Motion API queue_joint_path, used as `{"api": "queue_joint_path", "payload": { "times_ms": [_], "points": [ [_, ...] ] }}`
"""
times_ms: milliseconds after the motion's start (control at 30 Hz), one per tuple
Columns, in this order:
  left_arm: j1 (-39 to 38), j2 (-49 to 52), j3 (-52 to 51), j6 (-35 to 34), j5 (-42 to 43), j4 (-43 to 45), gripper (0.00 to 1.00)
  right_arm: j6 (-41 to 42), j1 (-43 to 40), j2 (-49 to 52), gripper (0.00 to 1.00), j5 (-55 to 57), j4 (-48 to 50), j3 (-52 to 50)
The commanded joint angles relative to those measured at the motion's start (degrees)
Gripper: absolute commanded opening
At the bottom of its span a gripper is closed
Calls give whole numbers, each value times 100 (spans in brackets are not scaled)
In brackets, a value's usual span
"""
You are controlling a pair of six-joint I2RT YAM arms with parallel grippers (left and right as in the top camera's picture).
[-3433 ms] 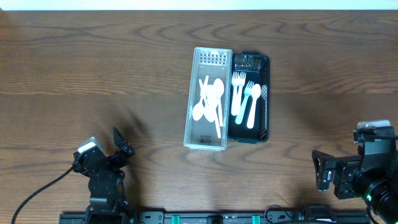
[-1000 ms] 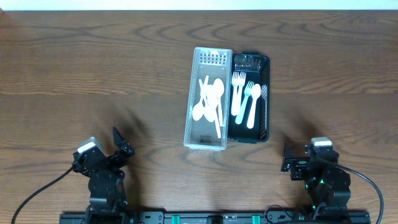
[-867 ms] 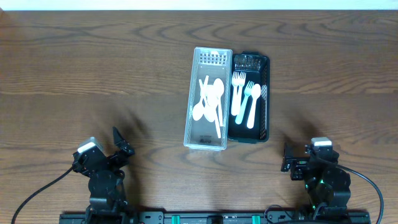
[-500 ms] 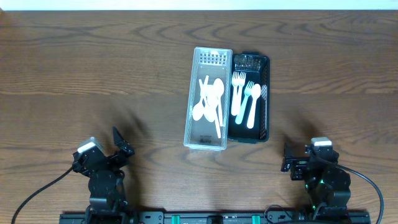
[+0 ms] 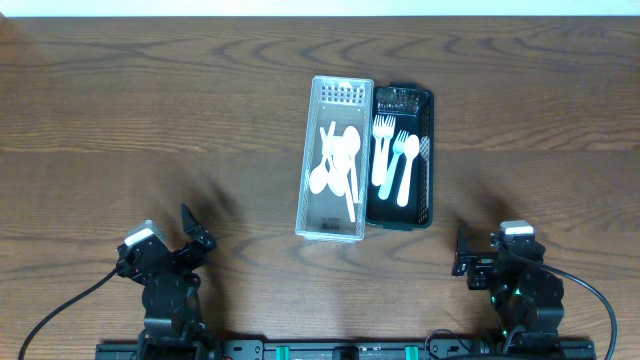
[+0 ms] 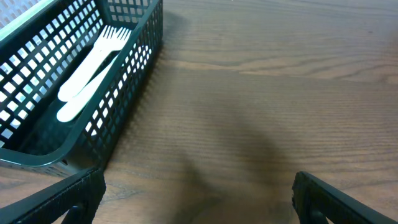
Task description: Pack container
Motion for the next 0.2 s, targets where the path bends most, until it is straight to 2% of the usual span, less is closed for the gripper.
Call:
{"api": "queue_joint_path", "payload": {
  "times_ms": [0,167],
  "points": [
    [26,-35,-136,-33,-52,-31,98,-15,-24,-52,99,17,0,-50],
    [26,-35,-136,-33,-52,-31,98,-15,-24,-52,99,17,0,-50]
  ]
}}
